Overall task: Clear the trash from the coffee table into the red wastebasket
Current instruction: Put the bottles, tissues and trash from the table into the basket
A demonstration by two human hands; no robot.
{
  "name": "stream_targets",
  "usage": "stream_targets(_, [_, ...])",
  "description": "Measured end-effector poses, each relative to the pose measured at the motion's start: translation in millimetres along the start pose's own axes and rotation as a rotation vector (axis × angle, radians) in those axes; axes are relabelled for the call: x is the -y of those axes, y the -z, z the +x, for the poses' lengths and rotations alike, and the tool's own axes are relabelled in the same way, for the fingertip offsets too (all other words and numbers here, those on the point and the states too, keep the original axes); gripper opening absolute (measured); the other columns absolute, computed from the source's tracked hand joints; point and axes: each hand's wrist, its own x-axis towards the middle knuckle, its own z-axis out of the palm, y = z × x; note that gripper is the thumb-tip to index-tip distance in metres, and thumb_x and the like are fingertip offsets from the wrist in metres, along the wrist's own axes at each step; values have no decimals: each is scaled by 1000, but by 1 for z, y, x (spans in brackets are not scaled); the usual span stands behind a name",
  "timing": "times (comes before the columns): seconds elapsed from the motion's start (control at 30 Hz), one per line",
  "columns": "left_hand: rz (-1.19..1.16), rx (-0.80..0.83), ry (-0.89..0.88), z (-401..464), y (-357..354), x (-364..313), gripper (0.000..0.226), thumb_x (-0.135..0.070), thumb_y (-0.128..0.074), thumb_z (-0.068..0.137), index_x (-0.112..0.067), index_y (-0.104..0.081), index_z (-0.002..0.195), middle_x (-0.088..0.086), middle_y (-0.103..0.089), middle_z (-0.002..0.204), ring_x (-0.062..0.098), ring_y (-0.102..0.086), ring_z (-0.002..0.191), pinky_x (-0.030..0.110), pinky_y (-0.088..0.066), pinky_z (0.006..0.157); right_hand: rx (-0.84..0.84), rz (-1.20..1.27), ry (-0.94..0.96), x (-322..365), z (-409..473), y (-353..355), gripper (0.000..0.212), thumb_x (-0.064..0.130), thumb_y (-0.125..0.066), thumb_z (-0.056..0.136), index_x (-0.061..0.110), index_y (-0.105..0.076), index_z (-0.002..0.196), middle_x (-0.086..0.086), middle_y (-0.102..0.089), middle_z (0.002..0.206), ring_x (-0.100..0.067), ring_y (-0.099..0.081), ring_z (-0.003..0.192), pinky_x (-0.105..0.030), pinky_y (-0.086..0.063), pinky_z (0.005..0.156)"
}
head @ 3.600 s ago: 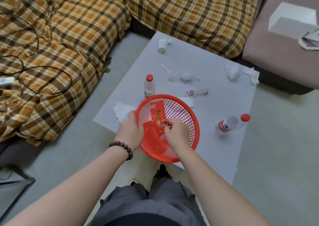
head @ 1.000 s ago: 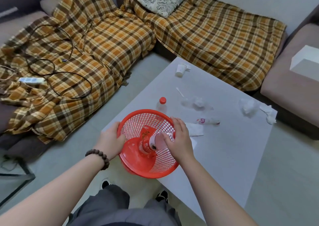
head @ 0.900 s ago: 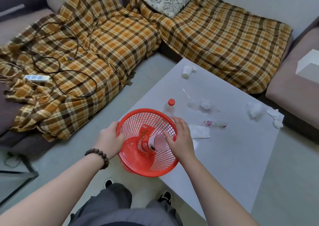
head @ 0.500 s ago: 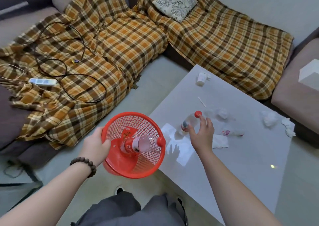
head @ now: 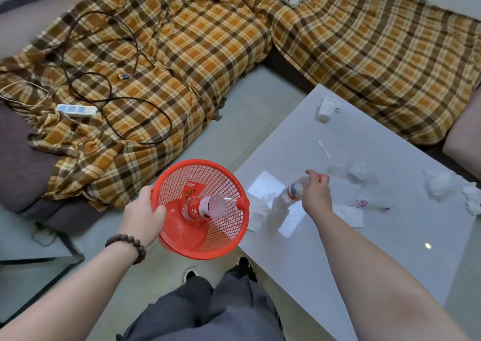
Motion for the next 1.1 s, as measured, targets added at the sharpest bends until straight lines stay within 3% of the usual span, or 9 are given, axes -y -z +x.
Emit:
stream_targets(0.1, [10,11,25,7,-6,-4,35,-16,-52,85,-18,-52,120,3,-62,86,19,-57,72,26,-39,54,-37,10,1,-6,5,1,48,-5,-37,82,17,-45,124,-11,-34,130,-35,-49,95,-33,-37,71])
stream_targets(0.3, [-47,2,89,18,-19,-19,33,-17,-52,84,-17,-54,117,0,-62,83,14,-60,67,25,-44,50,-294,212,146,16,-12,22,29,3,-38,91,9,-50,117,-11,-40,122,-31,-49,96,-37,-43,78])
stream_targets(0.43, [-42,-23,90,24,-22,-32,23,-20,-54,82,-19,-57,105,-6,-60,77,11,-57,66,26,-46,54,-508,469,390,58,-45,53,22,5,-39,91,5,-50,110,-12,-41,115,-5,-44,100,-12,-35,87])
stream_targets(0.53, [-41,-25,70,27,-22,-40,16,-21,-54,80,-23,-56,96,-8,-60,75,13,-59,66,27,-46,54,-567,537,517,81,-76,65,20,13,-37,89,4,-51,101,-11,-45,104,-3,-40,98,-10,-32,87])
stream_targets(0.6, [-45,-30,60,28,-21,-45,14,-21,-54,79,-23,-56,93,-7,-61,74,12,-58,65,26,-43,51,-504,563,594,91,-92,62,19,13,-37,88,5,-50,97,-12,-46,100,-4,-40,95,-10,-31,86])
stream_targets(0.73, [-84,-38,57,27,-19,-52,13,-21,-54,79,-21,-57,91,-4,-63,74,10,-58,64,23,-39,48,-197,553,649,93,-108,33,18,13,-39,86,16,-49,101,-2,-40,107,3,-41,98,-7,-33,85])
stream_targets(0.83, [-113,-63,56,25,-17,-56,10,-18,-54,81,-20,-58,89,-7,-60,72,7,-56,62,21,-39,48,-24,454,607,88,-105,10,23,13,-40,86,15,-53,105,3,-38,116,-10,-47,101,-19,-40,83])
stream_targets(0.97, [-121,-69,85,22,-12,-58,7,-17,-52,83,-16,-58,86,-5,-59,73,7,-54,62,17,-36,44,55,308,616,91,-95,-8,22,9,-43,85,12,-55,103,-3,-42,125,-22,-46,112,-32,-44,85])
stream_targets(1.1, [-118,-89,88,19,-7,-57,4,-17,-53,83,-18,-56,85,-5,-58,73,3,-51,59,12,-31,41,119,219,655,98,-88,-17,24,9,-47,89,12,-58,110,-4,-43,133,-22,-40,123,-31,-41,95])
